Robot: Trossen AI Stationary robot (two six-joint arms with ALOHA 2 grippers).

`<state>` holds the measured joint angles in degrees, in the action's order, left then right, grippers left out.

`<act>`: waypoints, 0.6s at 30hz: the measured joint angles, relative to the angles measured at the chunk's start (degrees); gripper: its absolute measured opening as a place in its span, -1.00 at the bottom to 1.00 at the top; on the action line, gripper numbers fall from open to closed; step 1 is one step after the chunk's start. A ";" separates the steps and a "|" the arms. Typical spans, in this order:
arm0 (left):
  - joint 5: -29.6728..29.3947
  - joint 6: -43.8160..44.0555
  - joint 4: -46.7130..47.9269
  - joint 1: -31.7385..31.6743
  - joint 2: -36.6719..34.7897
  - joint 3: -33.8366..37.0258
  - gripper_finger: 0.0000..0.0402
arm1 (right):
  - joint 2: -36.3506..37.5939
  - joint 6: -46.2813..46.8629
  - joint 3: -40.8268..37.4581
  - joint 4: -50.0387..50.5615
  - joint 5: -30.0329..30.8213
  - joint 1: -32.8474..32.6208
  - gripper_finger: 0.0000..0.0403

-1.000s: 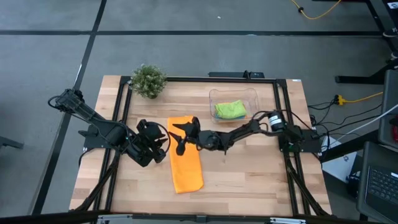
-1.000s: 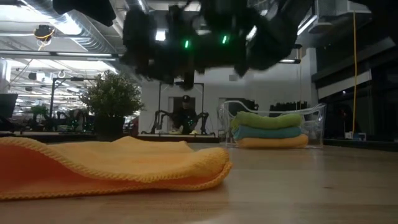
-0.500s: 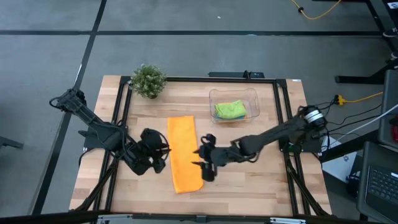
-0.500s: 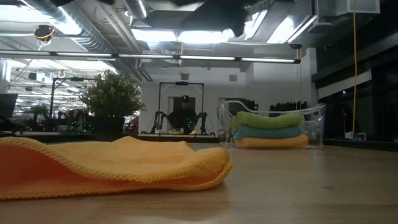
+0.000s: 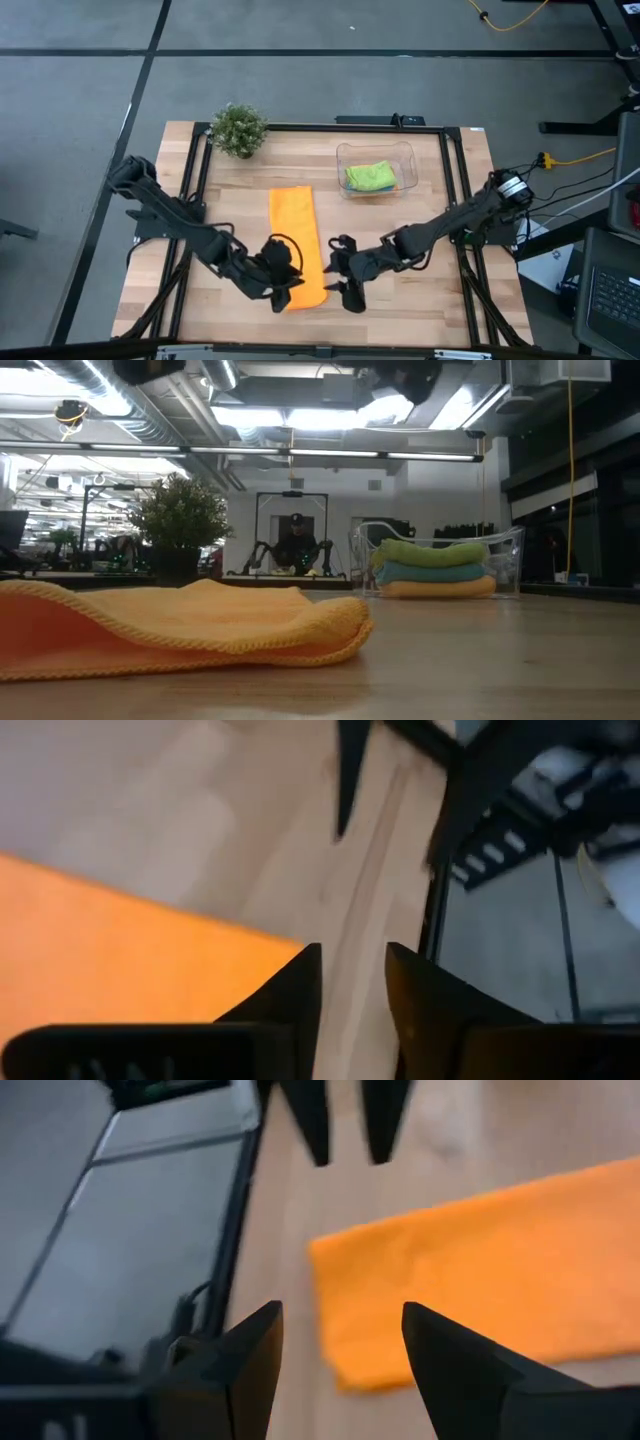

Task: Fold microfiber towels
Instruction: Fold the orange microfiber cloth

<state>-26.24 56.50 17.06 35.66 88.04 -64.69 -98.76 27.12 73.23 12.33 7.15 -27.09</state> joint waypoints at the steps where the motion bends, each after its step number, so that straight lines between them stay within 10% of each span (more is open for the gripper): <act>1: 1.48 0.77 0.11 -0.15 0.67 0.00 -0.46 | 0.00 0.42 0.01 0.35 -1.08 -0.48 0.04; 18: 8.18 4.42 -9.19 2.35 7.36 0.02 -0.16 | -0.02 -2.52 0.02 0.35 -2.31 -4.64 0.04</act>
<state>-18.07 60.92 7.87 38.01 95.39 -64.66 -98.78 24.60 73.25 12.68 4.84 -31.73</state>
